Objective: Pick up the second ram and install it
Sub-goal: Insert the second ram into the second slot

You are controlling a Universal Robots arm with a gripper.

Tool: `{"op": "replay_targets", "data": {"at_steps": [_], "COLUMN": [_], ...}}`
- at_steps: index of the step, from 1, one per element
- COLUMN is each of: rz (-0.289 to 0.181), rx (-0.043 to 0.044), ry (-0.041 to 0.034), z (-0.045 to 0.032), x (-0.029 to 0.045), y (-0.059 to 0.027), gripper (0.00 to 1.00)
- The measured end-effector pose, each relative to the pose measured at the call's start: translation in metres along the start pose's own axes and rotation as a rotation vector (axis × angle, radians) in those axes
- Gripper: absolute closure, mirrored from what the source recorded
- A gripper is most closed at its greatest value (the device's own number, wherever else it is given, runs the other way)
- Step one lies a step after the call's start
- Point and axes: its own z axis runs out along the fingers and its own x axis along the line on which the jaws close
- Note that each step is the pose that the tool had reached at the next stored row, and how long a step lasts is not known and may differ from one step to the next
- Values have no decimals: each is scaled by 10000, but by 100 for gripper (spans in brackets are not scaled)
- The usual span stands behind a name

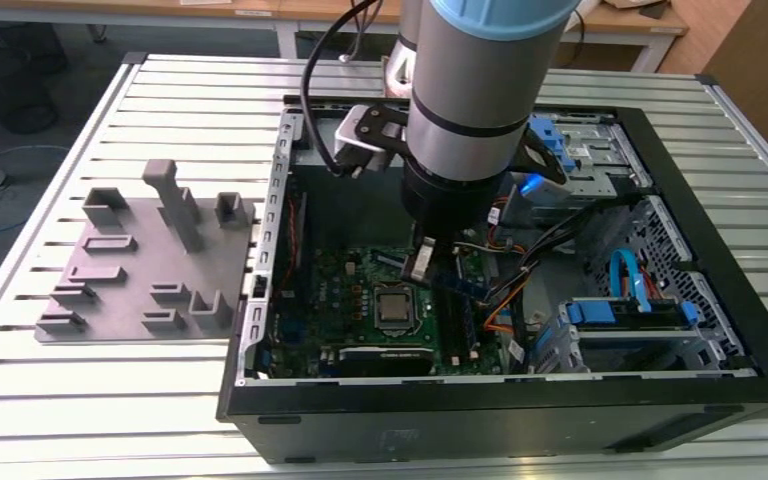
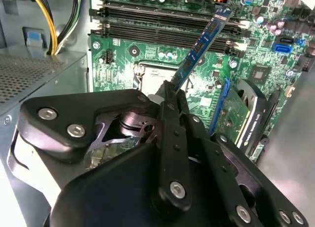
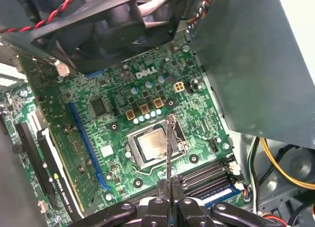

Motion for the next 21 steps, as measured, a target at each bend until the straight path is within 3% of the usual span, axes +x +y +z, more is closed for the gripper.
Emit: {"op": "replay_targets", "data": {"at_steps": [21], "rz": [1666], "rx": [91], "ry": [-29], "z": [3], "x": [0], "y": [0], "gripper": [86]}}
